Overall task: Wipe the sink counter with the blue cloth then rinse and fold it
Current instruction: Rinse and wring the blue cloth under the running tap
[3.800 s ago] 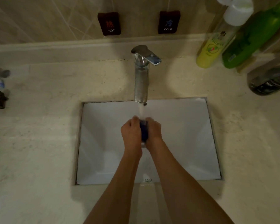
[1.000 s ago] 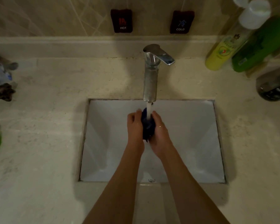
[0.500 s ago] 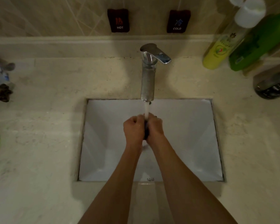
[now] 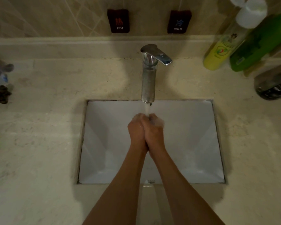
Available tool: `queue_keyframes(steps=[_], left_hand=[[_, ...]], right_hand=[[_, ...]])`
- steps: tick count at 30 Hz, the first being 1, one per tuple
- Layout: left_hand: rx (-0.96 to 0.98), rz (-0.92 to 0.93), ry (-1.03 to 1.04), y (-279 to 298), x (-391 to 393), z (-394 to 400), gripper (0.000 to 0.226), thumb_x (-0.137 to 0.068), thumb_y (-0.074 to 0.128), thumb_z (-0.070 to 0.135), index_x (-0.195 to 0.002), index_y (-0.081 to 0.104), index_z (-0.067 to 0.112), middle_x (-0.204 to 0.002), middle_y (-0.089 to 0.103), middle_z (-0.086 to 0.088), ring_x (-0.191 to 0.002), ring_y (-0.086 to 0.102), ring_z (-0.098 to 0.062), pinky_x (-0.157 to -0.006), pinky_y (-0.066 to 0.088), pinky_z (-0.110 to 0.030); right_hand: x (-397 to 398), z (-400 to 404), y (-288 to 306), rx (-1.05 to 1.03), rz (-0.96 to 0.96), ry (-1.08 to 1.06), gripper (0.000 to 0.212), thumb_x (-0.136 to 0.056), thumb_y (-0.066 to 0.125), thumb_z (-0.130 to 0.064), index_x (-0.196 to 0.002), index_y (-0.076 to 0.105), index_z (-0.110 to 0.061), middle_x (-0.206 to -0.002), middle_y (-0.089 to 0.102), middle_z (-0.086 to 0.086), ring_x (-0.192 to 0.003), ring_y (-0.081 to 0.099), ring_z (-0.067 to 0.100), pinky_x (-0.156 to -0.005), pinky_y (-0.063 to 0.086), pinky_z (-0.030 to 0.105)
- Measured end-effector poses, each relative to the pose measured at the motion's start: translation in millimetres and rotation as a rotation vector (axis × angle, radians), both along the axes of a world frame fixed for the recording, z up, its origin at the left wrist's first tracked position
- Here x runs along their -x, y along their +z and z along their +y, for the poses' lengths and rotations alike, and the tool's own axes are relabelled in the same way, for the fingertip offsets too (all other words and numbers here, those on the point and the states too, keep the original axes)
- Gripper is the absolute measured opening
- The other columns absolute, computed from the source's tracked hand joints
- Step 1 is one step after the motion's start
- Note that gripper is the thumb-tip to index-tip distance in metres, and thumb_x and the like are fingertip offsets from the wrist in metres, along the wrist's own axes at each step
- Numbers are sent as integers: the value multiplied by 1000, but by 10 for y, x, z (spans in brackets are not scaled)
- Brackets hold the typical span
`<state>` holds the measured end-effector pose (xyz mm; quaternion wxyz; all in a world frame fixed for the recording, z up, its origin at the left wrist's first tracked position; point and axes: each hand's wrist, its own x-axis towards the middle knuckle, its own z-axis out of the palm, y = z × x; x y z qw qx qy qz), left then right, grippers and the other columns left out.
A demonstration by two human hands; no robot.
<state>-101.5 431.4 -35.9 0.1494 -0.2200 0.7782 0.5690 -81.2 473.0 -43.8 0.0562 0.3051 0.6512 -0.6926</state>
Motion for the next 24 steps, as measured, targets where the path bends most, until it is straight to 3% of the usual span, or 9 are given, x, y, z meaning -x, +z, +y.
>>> queue_keyframes(steps=[2, 5, 7, 10, 13, 17, 19, 21, 24], left_hand=[[120, 50, -22, -14, 28, -16, 24, -100, 48, 22, -97, 68, 8, -91, 68, -7, -82, 65, -22, -68, 50, -32], [54, 36, 70, -53, 21, -30, 28, -92, 50, 11, -67, 61, 6, -63, 61, -6, -58, 56, -20, -55, 41, -32], [-89, -8, 253, -90, -7, -59, 30, -88, 52, 15, -58, 53, 9, -54, 54, -5, -54, 52, -20, -54, 45, -36], [-144, 48, 236, 7, -68, -106, 4, -90, 60, 17, -90, 60, 13, -82, 67, -7, -76, 67, -22, -68, 57, -35], [-249, -3, 223, -5, -33, -117, 15, -92, 56, 17, -107, 60, 18, -97, 68, -6, -86, 68, -17, -72, 58, -28], [-274, -90, 407, -48, 72, -60, 25, -78, 60, 46, -87, 69, 24, -108, 64, -12, -92, 69, -23, -78, 61, -41], [-288, -42, 382, 10, 33, -19, 24, -90, 54, 33, -88, 62, 10, -93, 64, -10, -77, 67, -11, -67, 58, -28], [-352, -18, 260, 31, -75, 11, 26, -97, 46, 28, -89, 59, 6, -83, 63, -7, -70, 62, -9, -66, 51, -29], [-396, -131, 279, 49, -132, 40, 29, -92, 54, 38, -94, 69, 14, -90, 72, -7, -81, 70, -20, -71, 58, -37]], right_hand=[[92, -47, -31, -105, -19, -74, 25, -97, 59, -27, -75, 61, -16, -73, 64, 3, -64, 64, 2, -60, 52, 24], [181, -72, -27, 34, -129, -180, 23, -93, 56, -18, -79, 68, -5, -78, 69, 18, -79, 72, 33, -68, 59, 45], [180, -14, -25, 216, -237, -198, 23, -90, 55, -17, -77, 69, -5, -75, 68, 17, -77, 71, 37, -68, 58, 46], [125, 96, -49, 615, -333, -190, 34, -90, 51, -31, -91, 72, -5, -90, 71, 16, -84, 69, 29, -75, 54, 41], [35, 182, -7, 746, -329, -148, 30, -91, 50, -28, -95, 73, -10, -91, 74, 11, -91, 68, 27, -79, 53, 43], [-29, 79, 14, 413, -26, -130, 17, -94, 52, -12, -99, 67, -5, -93, 68, 12, -89, 67, 25, -75, 54, 39], [12, 17, 31, 147, 55, -78, 14, -96, 56, -20, -88, 62, -10, -91, 63, 7, -85, 64, 19, -73, 51, 33], [77, -19, 34, -95, 67, -8, 23, -96, 57, -36, -84, 60, -17, -92, 62, 2, -83, 63, 16, -74, 50, 30], [176, -7, -11, -262, -54, -21, 27, -90, 58, -50, -86, 64, -23, -86, 69, -2, -82, 68, 16, -75, 56, 36]])
